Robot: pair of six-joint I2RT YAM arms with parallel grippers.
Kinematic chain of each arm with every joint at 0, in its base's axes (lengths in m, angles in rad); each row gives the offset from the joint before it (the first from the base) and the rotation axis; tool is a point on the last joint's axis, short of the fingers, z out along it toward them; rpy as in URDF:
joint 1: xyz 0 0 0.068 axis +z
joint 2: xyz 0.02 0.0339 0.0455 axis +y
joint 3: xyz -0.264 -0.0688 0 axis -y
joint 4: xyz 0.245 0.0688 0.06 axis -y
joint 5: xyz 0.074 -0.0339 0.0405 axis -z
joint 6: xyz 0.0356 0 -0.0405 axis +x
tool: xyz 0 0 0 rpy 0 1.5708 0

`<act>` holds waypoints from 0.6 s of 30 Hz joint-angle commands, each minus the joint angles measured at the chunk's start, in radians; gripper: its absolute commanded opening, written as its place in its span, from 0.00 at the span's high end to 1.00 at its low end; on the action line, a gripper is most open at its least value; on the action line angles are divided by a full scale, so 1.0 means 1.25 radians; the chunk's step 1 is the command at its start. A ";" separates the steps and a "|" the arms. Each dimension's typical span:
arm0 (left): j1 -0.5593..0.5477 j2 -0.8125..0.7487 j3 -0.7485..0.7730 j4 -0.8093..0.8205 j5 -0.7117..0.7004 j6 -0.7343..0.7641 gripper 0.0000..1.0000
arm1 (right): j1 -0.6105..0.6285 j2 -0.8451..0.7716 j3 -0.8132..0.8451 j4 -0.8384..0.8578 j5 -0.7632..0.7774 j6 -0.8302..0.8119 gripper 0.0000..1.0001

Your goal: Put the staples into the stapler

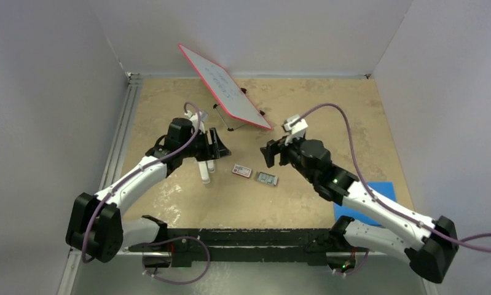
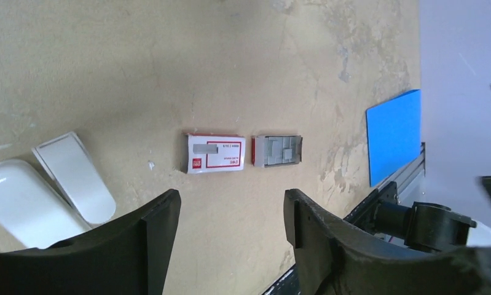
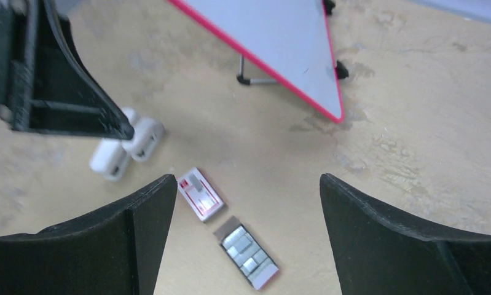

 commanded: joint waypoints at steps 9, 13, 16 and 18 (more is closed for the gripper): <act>-0.171 -0.042 -0.054 -0.028 -0.139 -0.006 0.29 | -0.003 -0.089 -0.019 -0.086 0.098 0.417 0.01; -0.204 -0.022 -0.100 0.046 -0.104 -0.061 0.32 | -0.002 -0.036 -0.012 -0.138 0.131 0.499 0.27; -0.228 0.025 -0.126 0.104 -0.081 -0.113 0.41 | -0.002 0.023 -0.016 -0.176 0.111 0.586 0.45; -0.249 0.068 -0.124 0.110 -0.107 -0.146 0.48 | -0.001 0.049 -0.030 -0.191 0.094 0.650 0.53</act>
